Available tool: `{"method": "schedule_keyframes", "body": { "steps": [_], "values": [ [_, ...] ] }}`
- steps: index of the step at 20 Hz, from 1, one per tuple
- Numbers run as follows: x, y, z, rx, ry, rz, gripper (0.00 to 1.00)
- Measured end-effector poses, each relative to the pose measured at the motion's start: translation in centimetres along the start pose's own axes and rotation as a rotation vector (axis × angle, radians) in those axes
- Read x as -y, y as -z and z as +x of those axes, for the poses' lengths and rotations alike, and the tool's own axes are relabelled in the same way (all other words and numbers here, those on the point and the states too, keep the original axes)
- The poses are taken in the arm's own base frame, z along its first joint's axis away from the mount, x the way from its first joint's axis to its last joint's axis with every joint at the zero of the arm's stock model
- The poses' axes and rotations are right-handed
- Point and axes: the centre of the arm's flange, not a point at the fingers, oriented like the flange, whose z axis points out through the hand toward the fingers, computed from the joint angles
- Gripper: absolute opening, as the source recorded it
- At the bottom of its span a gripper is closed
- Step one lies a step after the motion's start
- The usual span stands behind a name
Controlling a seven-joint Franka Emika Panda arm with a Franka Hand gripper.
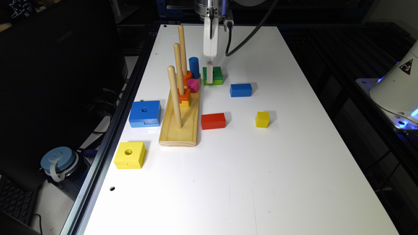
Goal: Pick up green block.
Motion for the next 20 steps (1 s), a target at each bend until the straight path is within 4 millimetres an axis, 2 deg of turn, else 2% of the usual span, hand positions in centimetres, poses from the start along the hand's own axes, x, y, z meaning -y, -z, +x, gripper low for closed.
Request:
{"method": "schedule_keyframes", "body": {
  "steps": [10, 20],
  "values": [
    [0.0, -1.2, -0.1, -0.001, 0.0, 0.002, 1.0],
    [0.2, -1.1, 0.0, -0.004, 0.002, 0.005, 1.0]
  ]
}}
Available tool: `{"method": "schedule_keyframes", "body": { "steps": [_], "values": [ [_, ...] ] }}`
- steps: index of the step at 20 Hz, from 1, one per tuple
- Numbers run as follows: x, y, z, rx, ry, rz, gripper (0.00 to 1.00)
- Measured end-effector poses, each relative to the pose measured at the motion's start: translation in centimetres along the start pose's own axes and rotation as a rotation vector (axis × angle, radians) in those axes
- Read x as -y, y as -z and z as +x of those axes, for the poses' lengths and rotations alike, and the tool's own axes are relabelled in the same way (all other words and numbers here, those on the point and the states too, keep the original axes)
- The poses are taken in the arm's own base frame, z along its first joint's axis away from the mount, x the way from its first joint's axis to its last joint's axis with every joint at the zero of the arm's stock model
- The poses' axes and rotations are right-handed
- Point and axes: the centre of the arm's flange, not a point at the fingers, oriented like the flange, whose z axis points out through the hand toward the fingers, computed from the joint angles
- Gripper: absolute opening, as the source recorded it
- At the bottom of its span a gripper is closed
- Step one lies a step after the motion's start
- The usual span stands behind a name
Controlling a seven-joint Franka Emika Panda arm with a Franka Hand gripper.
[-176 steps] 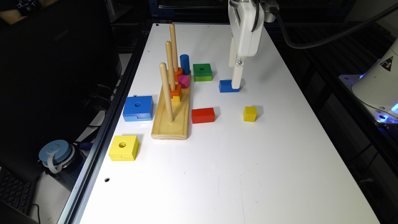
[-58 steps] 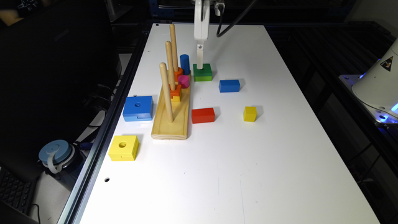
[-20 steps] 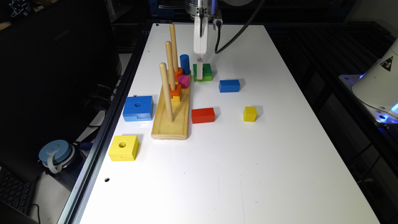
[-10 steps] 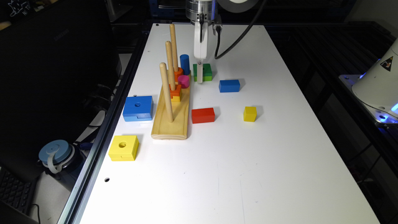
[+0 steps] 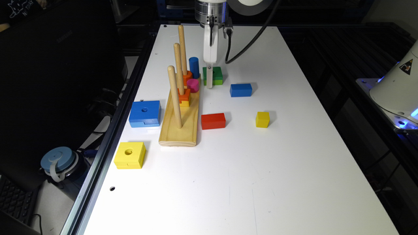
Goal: Pick up green block.
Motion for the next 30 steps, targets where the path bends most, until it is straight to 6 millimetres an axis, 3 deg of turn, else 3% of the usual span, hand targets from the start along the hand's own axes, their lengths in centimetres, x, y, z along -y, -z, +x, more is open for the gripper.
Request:
{"method": "schedule_keyframes", "body": {
  "steps": [30],
  "values": [
    [0.38, -0.65, 0.32, -0.001, 0.002, 0.003, 1.0]
  ]
}}
